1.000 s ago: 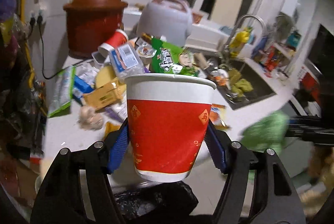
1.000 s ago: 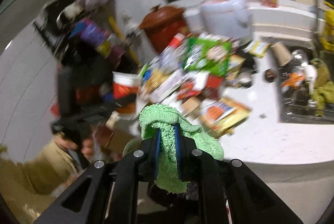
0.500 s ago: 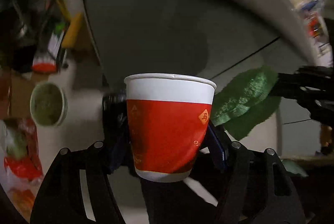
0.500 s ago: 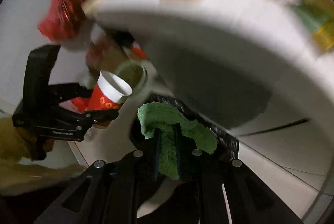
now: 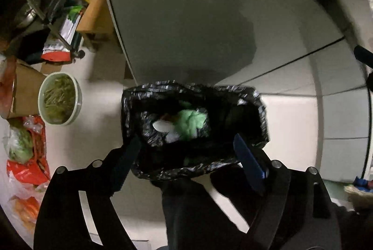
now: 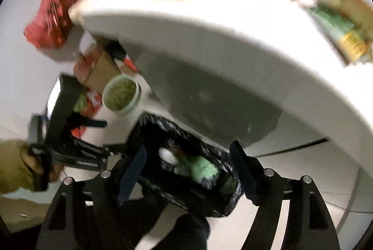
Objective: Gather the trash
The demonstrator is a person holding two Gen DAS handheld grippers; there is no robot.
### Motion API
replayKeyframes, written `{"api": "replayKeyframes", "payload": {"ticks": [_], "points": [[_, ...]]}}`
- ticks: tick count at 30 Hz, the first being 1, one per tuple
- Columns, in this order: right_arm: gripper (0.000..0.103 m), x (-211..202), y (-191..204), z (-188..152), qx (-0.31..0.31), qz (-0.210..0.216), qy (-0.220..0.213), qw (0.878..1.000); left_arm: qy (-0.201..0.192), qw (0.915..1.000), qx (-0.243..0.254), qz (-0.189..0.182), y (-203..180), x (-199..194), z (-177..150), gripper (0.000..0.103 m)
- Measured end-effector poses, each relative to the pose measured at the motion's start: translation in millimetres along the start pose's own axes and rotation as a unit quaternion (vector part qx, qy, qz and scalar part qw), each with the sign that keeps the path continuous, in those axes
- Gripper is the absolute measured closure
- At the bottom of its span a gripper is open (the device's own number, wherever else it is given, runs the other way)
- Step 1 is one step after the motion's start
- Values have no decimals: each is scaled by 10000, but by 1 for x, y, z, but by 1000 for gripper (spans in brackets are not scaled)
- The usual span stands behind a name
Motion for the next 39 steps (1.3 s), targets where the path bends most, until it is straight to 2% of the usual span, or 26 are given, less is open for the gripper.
{"api": "replayKeyframes", "payload": {"ticks": [1,4,8,11,14,21,23,24,25,27,31,35,39], "points": [[26,-7,2,5,16,22,-141,9999,-133,9999,-31,-34,0,-10,3,22],[19,-44,6,38,58,-47,-919,9957,-514,9986,-129,-26,1,-39,10,16],[13,-56,8,71,29,-328,-1527,9877,-917,9954,-258,24,0,-72,21,15],[13,-45,9,87,89,-440,-1658,9851,-1098,9935,-306,7,-1,-88,24,15],[13,-21,8,96,226,-490,-1587,9858,-1212,9920,-352,32,1,-100,25,15],[11,3,6,101,603,-604,-1564,9840,-1286,9901,-557,92,14,-109,18,15],[14,5,5,104,552,-720,-1581,9832,-1304,9895,-608,105,17,-112,18,15],[21,5,5,105,495,-775,-1609,9827,-1321,9893,-618,100,17,-114,19,15],[35,5,6,106,394,-837,-1608,9826,-1348,9889,-615,94,18,-116,20,15],[50,6,11,107,265,-863,-1587,9832,-1404,9883,-591,70,16,-119,24,15],[55,-1,8,104,403,-694,-1533,9849,-1669,9851,-412,57,6,-135,40,15],[56,-31,7,98,434,-516,-1675,9836,-2136,9768,-29,110,-13,-159,73,15],[57,-60,-3,90,586,-433,-1826,9805,-2478,9656,619,496,-39,-169,116,15]]}}
Point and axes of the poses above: each gripper's, at about its wrist camera, not at the fingertips, and x roughly the way its jaws point, y to its left, z to its top, the point moved 7 cm from there along x, roughly the way its jaws point, and after that the axes turned 1 degree about x, right-handed, at the moved point
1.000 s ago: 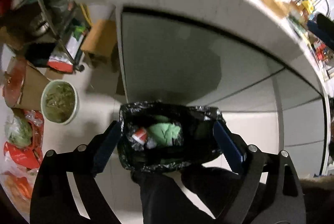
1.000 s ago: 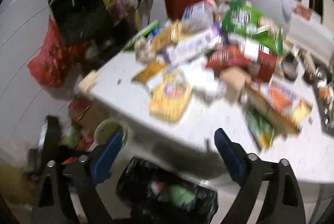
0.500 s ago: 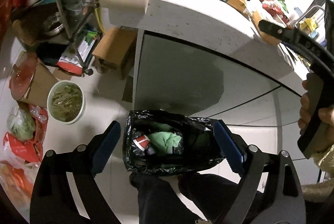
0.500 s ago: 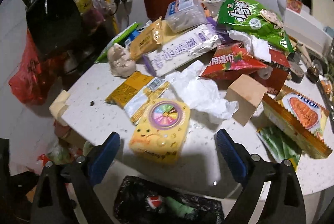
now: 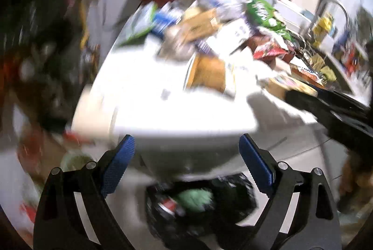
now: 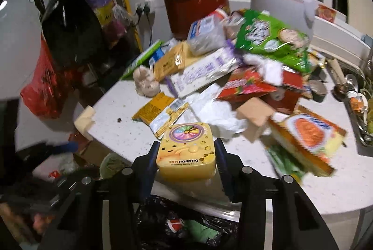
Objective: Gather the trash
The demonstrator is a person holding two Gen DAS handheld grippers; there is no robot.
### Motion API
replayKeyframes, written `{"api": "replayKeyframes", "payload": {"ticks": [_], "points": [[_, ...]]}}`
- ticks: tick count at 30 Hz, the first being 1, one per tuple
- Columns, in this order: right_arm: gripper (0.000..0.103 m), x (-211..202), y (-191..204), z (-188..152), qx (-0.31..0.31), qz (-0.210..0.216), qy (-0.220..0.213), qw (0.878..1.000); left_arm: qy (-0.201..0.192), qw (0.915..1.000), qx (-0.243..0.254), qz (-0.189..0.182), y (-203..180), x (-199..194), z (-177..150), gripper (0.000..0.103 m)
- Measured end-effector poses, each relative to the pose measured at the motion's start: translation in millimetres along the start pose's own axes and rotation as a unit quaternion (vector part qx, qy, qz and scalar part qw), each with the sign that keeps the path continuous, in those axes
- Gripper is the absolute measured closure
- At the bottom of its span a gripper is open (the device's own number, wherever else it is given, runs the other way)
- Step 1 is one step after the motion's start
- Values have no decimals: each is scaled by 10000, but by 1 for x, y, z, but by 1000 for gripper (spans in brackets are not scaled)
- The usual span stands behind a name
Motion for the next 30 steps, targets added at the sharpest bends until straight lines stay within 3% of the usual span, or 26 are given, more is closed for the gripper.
{"api": "replayKeyframes", "payload": {"ticks": [5,13,15,25,27,30], "points": [[57,-26,-22,1,395,19,-126,9991,-46,9979,634,-76,-30,35,41,15],[57,-46,-40,3,648,41,-227,9976,110,9980,611,-75,-33,71,60,16],[57,-47,-42,1,662,51,-214,9976,130,9984,506,-219,-29,70,60,34],[57,-44,-48,5,720,141,-197,9971,104,9975,53,-698,-19,63,59,62],[57,-43,-46,7,713,177,-200,9971,27,9964,-171,-827,-13,55,61,76],[57,-40,-44,8,679,212,-180,9973,-18,9960,-186,-869,-12,50,62,78]]}}
Point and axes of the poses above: each gripper's, at about its wrist camera, not at the fingertips, and x roughly the way its jaws point, y to its left, z to its top, the point moved 7 cm from there along x, roughly the way its jaws point, and after that the axes turned 1 degree about x, right-handed, at the moved point
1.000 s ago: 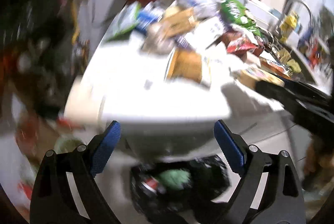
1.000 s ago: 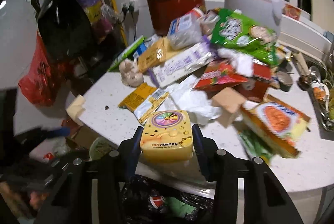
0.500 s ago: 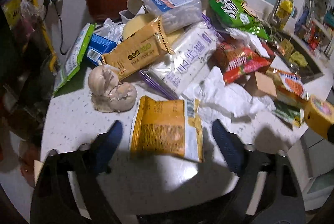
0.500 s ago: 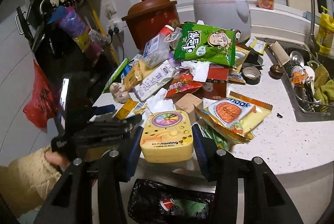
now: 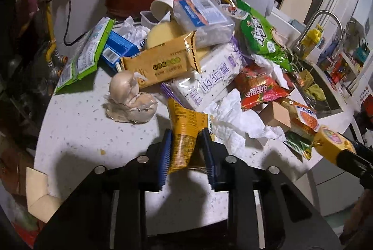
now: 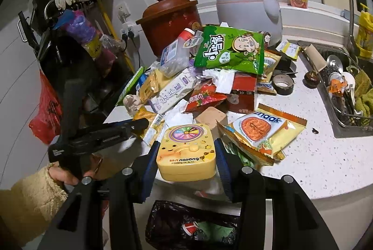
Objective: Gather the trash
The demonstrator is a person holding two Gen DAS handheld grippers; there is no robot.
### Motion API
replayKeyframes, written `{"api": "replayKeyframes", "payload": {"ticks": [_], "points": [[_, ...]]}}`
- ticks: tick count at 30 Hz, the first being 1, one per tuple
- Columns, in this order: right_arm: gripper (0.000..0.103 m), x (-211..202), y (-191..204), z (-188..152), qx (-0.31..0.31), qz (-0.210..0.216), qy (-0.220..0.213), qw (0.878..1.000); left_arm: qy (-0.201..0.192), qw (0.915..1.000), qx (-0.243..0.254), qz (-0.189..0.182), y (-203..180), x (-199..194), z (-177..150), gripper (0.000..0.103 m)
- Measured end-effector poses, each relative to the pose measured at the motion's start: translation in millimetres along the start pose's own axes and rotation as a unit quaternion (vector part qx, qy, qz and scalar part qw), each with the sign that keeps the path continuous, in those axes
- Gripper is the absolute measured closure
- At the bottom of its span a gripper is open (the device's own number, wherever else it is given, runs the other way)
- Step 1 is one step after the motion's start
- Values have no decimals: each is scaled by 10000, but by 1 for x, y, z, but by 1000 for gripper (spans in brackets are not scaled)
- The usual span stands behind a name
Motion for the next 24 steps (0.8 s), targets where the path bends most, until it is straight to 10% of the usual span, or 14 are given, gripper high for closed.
{"api": "replayKeyframes", "payload": {"ticks": [24], "points": [[56,-11,26,9,-266,246,-73,9993,-629,9959,-257,-599,-19,-70,13,88]]}}
Point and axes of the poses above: each gripper's, at about its wrist camera, not at the fingertips, and x roughly the way its jaws point, y to its left, z to its top, the point moved 7 cm from there along x, roughly the way its jaws point, and after that the axes turned 1 degree about x, right-handed, at the moved point
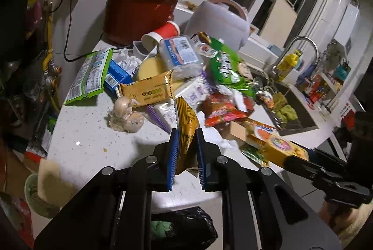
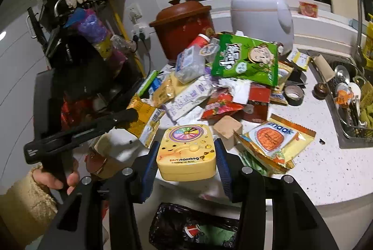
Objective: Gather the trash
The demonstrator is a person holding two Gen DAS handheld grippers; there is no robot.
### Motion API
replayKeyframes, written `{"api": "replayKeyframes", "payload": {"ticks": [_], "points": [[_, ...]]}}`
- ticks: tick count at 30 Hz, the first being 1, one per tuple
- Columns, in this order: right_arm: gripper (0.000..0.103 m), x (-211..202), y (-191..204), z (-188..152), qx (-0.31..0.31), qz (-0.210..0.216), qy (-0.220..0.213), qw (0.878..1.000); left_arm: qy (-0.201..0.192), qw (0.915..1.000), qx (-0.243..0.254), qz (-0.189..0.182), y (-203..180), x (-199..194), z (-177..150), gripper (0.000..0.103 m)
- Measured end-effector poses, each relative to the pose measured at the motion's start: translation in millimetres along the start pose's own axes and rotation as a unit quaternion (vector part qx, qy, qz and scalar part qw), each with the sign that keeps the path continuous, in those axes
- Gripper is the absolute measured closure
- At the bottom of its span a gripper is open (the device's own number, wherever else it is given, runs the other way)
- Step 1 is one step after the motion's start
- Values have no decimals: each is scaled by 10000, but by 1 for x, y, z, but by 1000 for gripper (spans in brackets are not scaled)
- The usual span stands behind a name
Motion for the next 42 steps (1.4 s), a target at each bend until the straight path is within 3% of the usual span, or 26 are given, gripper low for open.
{"api": "replayKeyframes", "payload": {"ticks": [5,10,17,22,23,24,25,26,27,32,34,38,40,42], "points": [[56,-11,19,-7,-319,334,220,9987,199,9997,-3,-128,-8,-34,-26,88],[57,-10,34,-50,-906,570,969,9895,953,9952,-200,-50,-4,-46,-99,88],[57,53,15,-154,-1051,491,2334,9654,1927,9787,-702,17,23,11,-201,88],[56,111,-5,-233,-1000,165,3132,9442,2598,9616,-869,142,47,60,-264,85],[54,118,-8,-241,-979,115,3229,9413,2700,9586,-873,244,53,67,-274,84],[37,128,-12,-253,-953,40,3398,9357,2807,9550,-917,259,58,72,-282,74],[30,136,-17,-262,-974,-128,3478,9324,2972,9491,-960,422,66,79,-291,63],[30,140,-20,-265,-1010,-209,3492,9314,3090,9440,-968,631,74,83,-297,40],[31,144,-23,-268,-1058,-295,3521,9295,3141,9417,-975,713,79,85,-301,31],[22,132,-27,-247,-978,-419,3333,9368,3176,9388,-877,1004,95,77,-300,30],[22,117,-25,-227,-971,-364,3127,9442,3040,9437,-849,990,92,65,-289,30],[20,69,-11,-170,-1044,-178,2430,9642,2484,9618,-584,993,75,36,-243,22],[4,31,-2,-124,-1142,-164,1709,9785,2136,9707,-425,1013,61,18,-216,16],[6,4,2,-88,-1212,-251,1062,9866,1817,9769,-287,1091,50,5,-192,15]]}}
Point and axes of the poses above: each gripper's, at about its wrist camera, not at the fingertips, and x roughly the way its jaws point, y to its left, z to its top, the point moved 7 cm from there along x, roughly the way its jaws point, and after that the axes turned 1 degree about x, right-handed, at the moved point
